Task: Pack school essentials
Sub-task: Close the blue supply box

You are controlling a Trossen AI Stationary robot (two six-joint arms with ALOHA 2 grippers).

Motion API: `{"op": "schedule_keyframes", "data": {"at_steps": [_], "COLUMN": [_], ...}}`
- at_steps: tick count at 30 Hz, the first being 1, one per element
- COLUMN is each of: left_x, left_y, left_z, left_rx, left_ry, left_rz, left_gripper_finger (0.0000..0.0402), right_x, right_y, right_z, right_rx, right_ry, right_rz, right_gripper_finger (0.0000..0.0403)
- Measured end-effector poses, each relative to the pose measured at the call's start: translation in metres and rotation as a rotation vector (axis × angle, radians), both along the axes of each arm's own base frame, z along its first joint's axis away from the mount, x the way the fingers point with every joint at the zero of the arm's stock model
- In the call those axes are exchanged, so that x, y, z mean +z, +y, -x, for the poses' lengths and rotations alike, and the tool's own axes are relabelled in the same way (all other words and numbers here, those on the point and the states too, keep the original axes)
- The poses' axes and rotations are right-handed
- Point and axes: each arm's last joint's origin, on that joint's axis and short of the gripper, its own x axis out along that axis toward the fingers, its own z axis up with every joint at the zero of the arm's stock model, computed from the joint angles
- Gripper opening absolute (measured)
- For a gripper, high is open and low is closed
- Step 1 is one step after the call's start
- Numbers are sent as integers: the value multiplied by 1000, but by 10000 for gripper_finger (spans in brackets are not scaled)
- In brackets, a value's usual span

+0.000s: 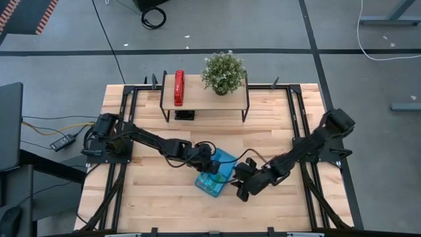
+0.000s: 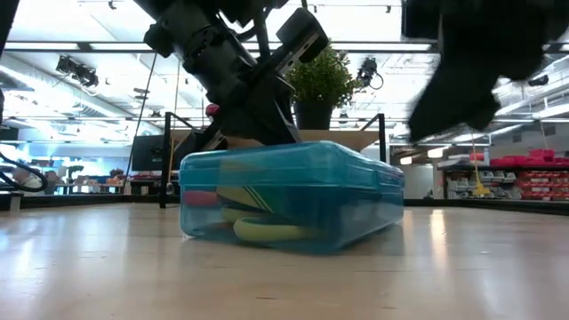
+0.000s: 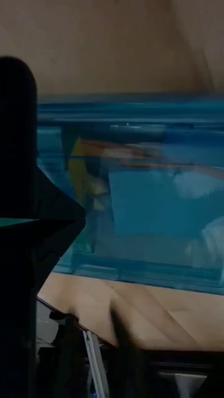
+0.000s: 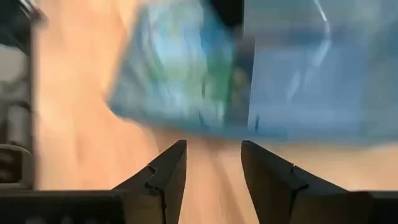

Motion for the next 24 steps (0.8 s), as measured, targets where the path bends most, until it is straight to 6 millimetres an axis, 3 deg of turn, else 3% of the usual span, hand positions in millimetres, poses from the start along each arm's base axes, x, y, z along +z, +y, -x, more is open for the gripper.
{"op": "schedule_keyframes", "data": {"at_steps": [5, 8, 12, 21, 24], "left_x": [-1, -1, -1, -3, -3], "left_y": [0, 0, 1, 1, 2], "left_z": [0, 0, -1, 0, 0], "left_rx": [-1, -1, 1, -5, -7], "left_ry": [2, 0, -1, 6, 7], "left_rz": [4, 6, 6, 7, 8], "left_gripper_finger": [4, 3, 7, 11, 11], "right_x": [41, 46, 27, -30, -40], "right_y": [-9, -20, -28, -17, -12], "right_z": [8, 4, -10, -31, -34], "right_rx": [-74, -105, -77, -24, -36], "right_ry": [-200, -218, -142, -30, -11], "right_rz": [150, 236, 194, 89, 34], "right_gripper_finger": [161, 161, 161, 161, 161]}}
